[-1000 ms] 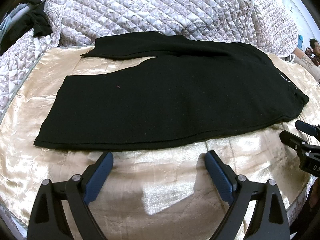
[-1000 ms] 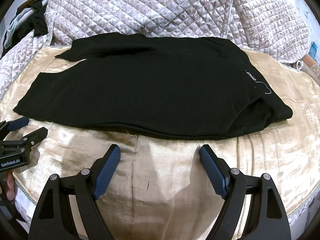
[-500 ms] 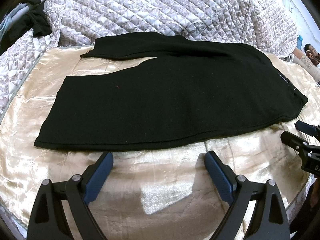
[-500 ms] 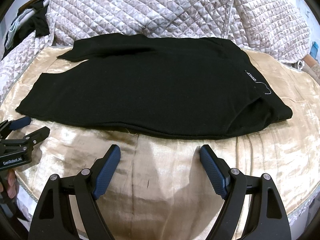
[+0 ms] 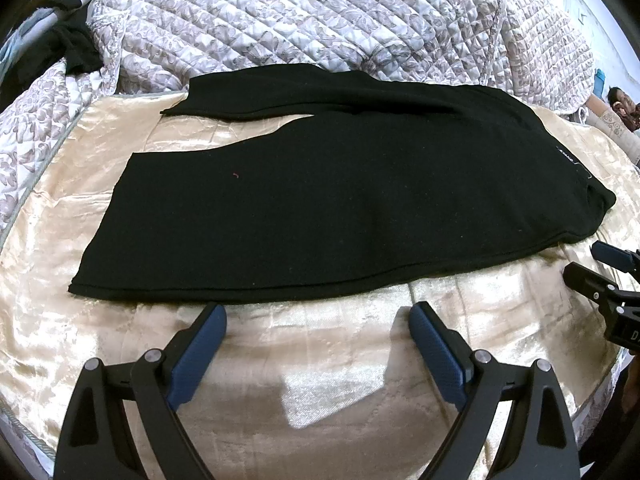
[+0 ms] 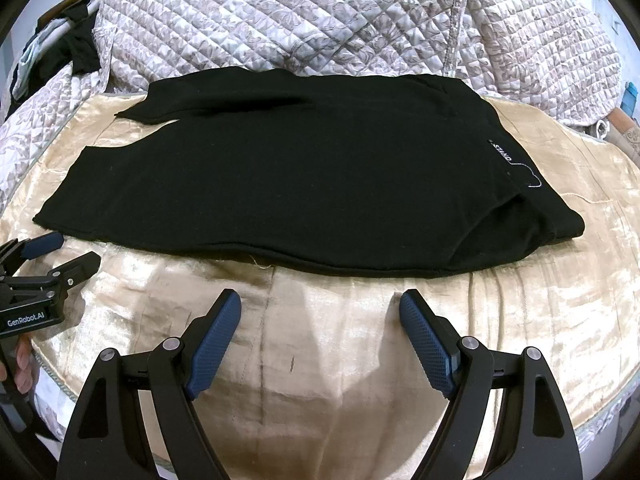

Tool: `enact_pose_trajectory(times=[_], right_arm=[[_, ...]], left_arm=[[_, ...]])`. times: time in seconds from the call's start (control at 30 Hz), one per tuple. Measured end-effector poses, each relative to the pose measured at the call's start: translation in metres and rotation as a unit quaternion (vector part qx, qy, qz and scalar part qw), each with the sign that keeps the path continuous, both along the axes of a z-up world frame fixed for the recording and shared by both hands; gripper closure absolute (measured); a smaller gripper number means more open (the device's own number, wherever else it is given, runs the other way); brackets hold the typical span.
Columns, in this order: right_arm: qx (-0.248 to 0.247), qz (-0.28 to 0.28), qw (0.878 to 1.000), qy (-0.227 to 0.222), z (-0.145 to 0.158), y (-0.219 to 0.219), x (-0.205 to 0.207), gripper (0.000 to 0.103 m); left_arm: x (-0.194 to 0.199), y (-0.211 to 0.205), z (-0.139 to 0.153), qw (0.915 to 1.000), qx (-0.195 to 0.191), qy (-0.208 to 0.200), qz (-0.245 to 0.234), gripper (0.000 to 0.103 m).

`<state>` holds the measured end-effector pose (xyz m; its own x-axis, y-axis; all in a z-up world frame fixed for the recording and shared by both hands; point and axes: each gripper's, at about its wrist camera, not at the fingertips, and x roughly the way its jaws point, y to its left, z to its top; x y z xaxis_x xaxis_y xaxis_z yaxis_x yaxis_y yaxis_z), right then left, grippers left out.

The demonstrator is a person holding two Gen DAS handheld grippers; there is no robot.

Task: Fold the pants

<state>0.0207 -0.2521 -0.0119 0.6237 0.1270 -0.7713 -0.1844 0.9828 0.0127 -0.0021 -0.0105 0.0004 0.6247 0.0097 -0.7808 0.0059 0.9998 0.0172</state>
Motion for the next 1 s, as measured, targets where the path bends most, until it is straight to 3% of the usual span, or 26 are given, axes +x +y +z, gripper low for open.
enact_pose_trajectory(times=[0.33,0.63,0.83,1.0], right_arm=[[0.006,0.000,1.000,-0.001,0.000,-0.001,0.001,0.022],[0.018,-0.010,1.000,-0.007,0.008,-0.015,-0.001,0.022],[0.042,-0.056,0.997,-0.012,0.018,-0.052,0.003,0.022],[0.102,-0.118,0.988,0.013,0.015,-0.091,0.014,0.022]], left_arm=[[0.000,0.000,0.000,1.0000,-0.006,-0.001,0.000,0.009],[-0.007,0.013,0.011,0.9991,-0.036,-0.022,0.004,0.009],[-0.014,0.043,0.017,0.9968,-0.063,-0.033,0.037,0.009],[-0.013,0.081,0.012,0.9892,-0.112,-0.018,0.092,0.009]])
